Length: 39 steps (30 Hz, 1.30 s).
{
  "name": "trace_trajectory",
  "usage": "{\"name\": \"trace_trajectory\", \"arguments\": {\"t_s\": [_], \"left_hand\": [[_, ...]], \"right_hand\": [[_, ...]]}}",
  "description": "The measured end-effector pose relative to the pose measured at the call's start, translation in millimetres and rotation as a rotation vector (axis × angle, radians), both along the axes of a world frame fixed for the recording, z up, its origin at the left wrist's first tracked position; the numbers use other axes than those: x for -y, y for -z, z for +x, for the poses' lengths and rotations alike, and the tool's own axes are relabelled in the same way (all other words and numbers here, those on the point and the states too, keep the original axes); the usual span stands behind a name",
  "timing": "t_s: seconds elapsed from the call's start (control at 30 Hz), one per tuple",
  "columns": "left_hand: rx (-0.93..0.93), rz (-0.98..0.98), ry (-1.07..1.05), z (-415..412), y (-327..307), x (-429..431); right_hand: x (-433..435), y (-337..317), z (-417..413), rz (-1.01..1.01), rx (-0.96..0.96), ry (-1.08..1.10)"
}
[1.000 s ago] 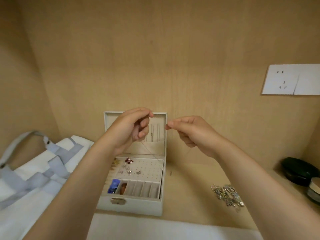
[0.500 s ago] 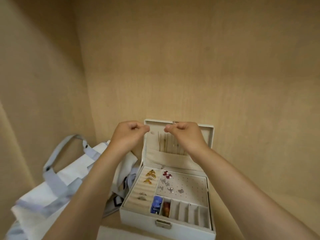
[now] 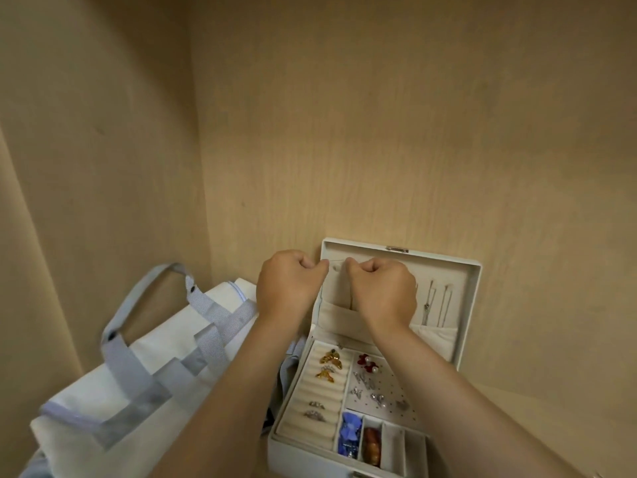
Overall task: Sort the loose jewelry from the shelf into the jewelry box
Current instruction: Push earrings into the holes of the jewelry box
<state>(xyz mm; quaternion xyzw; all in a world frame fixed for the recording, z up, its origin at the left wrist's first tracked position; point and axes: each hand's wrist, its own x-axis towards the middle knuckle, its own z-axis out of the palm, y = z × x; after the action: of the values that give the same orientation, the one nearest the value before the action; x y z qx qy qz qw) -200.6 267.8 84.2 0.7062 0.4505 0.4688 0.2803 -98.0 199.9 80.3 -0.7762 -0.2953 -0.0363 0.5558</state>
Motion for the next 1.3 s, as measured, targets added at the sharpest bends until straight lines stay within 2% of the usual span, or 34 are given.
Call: {"name": "trace_trajectory", "arguments": {"t_s": [0.33,0.43,0.6,0.73,0.9,1.03,1.13,1.23,1.3], "left_hand": [[0.014,-0.135,0.015,2.6,15.4,5.7],[0.065,-0.214,0.145,-5.3,20.4,7.4],[0.257,-0.426,0.410,-19.2,18.3,16.5],[0.142,-0.351,0.484,-27.1,15.9,22.7],[0.044,-0.265,0.490,-34.8,9.1,25.3],[-0.018,-0.275,0.493,-36.0,8.0,27.3],[-0.073,-0.302,0.480,-31.4,10.4,31.4],[-0.101,-0.404,0.570,-23.5,13.4,38.5],[-0.092,-0.460,0.673,-19.4,15.1,43.4]], "right_hand": [[4.5,2.9,-0.2,-0.176,0.074,-0.025],[16.2,6.8,-2.0,-0.230,0.063,-0.160],[30.7,17.4,-18.3,-0.284,-0.176,-0.520],[37.1,20.0,-33.1,-0.268,-0.233,-0.677],[45.7,22.0,-31.4,-0.330,-0.273,-0.700],[55.6,15.0,-18.8,-0.400,-0.186,-0.671],[64.1,6.4,-8.7,-0.455,-0.012,-0.611],[70.6,-0.2,0.5,-0.489,0.194,-0.549],[71.4,-2.2,4.0,-0.440,0.263,-0.531]]}}
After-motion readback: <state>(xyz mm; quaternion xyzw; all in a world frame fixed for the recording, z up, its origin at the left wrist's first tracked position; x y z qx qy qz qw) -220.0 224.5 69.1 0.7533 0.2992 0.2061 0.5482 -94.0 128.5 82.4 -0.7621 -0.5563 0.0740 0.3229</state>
